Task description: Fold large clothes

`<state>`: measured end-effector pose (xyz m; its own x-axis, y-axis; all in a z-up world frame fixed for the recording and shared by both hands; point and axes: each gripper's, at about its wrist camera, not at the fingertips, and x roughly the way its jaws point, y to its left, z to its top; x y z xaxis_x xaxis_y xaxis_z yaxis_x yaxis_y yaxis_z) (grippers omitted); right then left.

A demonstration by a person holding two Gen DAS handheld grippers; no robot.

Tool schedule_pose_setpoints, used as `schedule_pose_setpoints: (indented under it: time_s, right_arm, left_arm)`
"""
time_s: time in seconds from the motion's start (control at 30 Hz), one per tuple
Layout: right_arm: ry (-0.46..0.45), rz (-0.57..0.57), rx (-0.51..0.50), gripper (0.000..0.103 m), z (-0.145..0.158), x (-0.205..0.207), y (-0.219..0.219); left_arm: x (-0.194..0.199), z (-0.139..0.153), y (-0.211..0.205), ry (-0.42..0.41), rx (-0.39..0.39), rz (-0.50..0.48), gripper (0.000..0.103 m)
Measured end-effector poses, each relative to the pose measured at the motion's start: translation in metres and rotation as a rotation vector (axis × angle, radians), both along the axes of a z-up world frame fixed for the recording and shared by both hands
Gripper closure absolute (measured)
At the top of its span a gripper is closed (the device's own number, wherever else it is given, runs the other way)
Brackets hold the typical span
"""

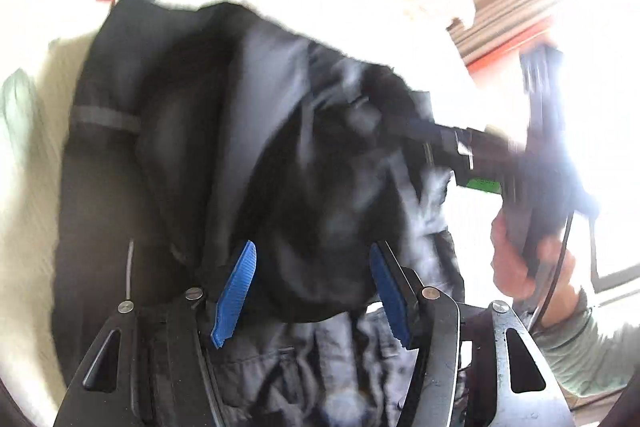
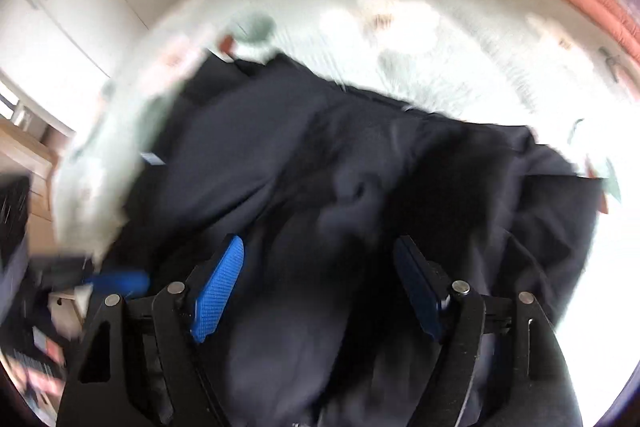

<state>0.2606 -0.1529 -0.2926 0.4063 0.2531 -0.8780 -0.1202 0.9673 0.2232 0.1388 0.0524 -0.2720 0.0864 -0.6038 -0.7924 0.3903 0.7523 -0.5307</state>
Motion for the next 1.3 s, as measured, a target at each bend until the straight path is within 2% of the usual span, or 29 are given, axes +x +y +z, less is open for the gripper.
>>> schedule_pose_setpoints:
  time_s: [0.03,0.07,0.1,0.17,0.2,0.27,0.3,0.37,0.53,0.57,0.63,0.67,0.7,0.8,0.97,1.1,1.13,1.2,1.3]
  right_arm:
    - [0.005,0.011,0.008,0.020,0.003,-0.013,0.000]
    - [0.026,0.025,0.010,0.020,-0.001,-0.023,0.003]
    - [0.049,0.035,-0.006,0.020,-0.011,-0.030,0.006]
    - [0.110,0.043,-0.070,0.021,-0.041,-0.035,0.008]
    - [0.142,0.047,-0.094,0.026,-0.060,-0.036,0.010]
    - [0.142,0.075,-0.116,0.025,-0.084,-0.040,0.014]
    - [0.108,0.095,-0.138,0.023,-0.084,-0.043,0.019]
    - [0.075,0.114,-0.185,0.021,-0.086,-0.046,0.026]
    - [0.060,0.087,-0.204,0.019,-0.074,-0.057,0.030]
    - [0.066,0.075,-0.195,0.019,-0.065,-0.076,0.027]
    - [0.076,0.029,-0.145,0.019,-0.048,-0.095,0.015]
    - [0.078,0.001,-0.121,0.019,-0.042,-0.105,0.008]
    - [0.085,-0.035,-0.098,0.019,-0.036,-0.119,0.001]
    - [0.116,-0.135,-0.078,0.019,-0.023,-0.163,-0.015]
    - [0.187,-0.307,-0.024,0.019,-0.016,-0.237,-0.039]
    - [0.273,-0.428,-0.026,0.019,-0.034,-0.303,-0.046]
    - [0.290,-0.445,-0.039,0.019,-0.034,-0.314,-0.052]
    - [0.313,-0.478,-0.066,0.019,-0.035,-0.339,-0.067]
    - [0.341,-0.520,-0.086,0.019,-0.036,-0.366,-0.070]
  left_arm:
    - [-0.002,0.009,0.004,-0.025,-0.006,0.011,0.036]
    - [0.001,0.012,0.004,-0.043,-0.003,0.029,0.028]
    - [0.005,0.007,0.005,-0.047,0.011,0.047,0.026]
    - [0.016,-0.022,0.004,-0.001,0.074,0.070,0.027]
    - [0.017,-0.040,0.004,0.020,0.103,0.076,0.028]
    - [0.026,-0.070,0.005,0.048,0.153,0.072,0.031]
    - [0.026,-0.082,0.007,0.047,0.149,0.072,0.031]
    - [0.027,-0.085,0.010,0.038,0.132,0.072,0.031]
    - [0.030,-0.073,0.023,0.053,0.101,0.061,0.031]
    - [0.031,-0.071,0.024,0.049,0.098,0.052,0.031]
    - [0.017,-0.055,0.040,0.020,0.107,0.032,0.031]
    - [0.014,-0.049,0.047,0.008,0.129,0.032,0.031]
    - [0.005,-0.041,0.060,-0.010,0.189,0.034,0.031]
    - [-0.016,-0.026,0.098,-0.016,0.235,0.033,0.031]
    - [-0.054,-0.037,0.174,0.098,0.278,0.089,0.031]
    - [-0.088,-0.055,0.215,0.207,0.318,0.170,0.031]
    - [-0.094,-0.055,0.218,0.227,0.314,0.185,0.031]
    - [-0.106,-0.055,0.234,0.265,0.249,0.215,0.031]
    - [-0.118,-0.058,0.246,0.283,0.269,0.215,0.031]
